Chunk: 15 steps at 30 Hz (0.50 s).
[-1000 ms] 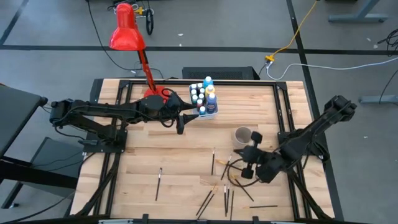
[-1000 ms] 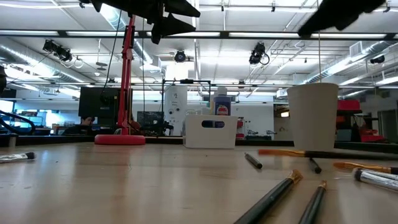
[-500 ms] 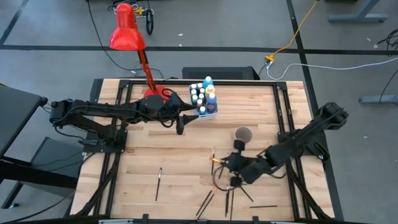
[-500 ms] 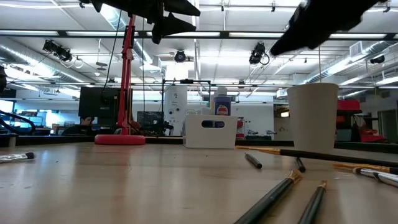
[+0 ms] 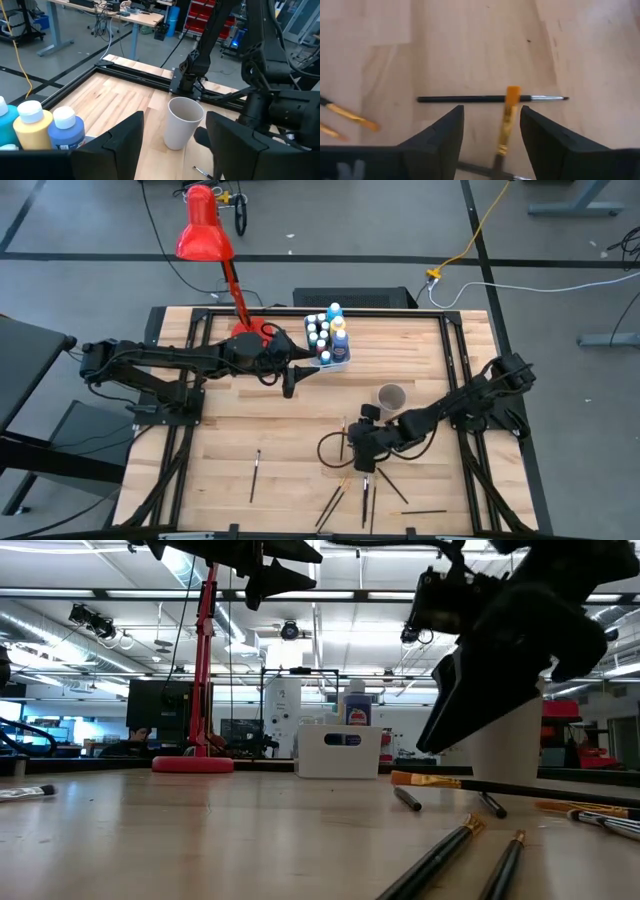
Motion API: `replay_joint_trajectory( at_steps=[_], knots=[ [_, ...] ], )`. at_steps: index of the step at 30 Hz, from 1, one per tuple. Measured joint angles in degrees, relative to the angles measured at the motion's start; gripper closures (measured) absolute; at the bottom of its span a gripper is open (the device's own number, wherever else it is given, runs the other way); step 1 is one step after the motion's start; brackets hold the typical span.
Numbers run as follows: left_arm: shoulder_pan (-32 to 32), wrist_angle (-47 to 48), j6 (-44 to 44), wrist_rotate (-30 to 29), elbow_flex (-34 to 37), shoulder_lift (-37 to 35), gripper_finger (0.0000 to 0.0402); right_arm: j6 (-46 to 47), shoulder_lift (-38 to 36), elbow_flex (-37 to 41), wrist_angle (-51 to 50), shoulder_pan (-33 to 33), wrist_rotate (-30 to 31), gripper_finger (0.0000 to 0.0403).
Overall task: Pick & Place Paint Supplies
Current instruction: Put the gold paint brush into the gray cup
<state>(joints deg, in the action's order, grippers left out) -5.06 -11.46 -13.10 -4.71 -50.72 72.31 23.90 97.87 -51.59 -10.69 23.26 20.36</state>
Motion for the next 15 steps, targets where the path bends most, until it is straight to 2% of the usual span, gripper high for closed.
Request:
replay_joint_trajectory(
  at_steps=[5,7,10,15],
  knots=[
    [0.0,0.0,0.0,0.0,0.0,0.0,0.0177,1.3,0.0,0.0,-3.5,-2.3,-0.7,0.0202],
    [0.0,0.0,0.0,0.0,0.0,0.0,0.0177,1.9,0.0,0.0,-4.2,-3.2,-2.9,0.0204],
    [0.0,0.0,0.0,0.0,0.0,0.0,0.0177,2.7,0.2,0.0,-3.4,-4.1,-5.7,0.0209],
    [0.0,0.0,0.0,0.0,0.0,0.0,0.0177,2.6,0.4,0.0,-1.1,-4.4,-6.5,0.0219]
  ],
)
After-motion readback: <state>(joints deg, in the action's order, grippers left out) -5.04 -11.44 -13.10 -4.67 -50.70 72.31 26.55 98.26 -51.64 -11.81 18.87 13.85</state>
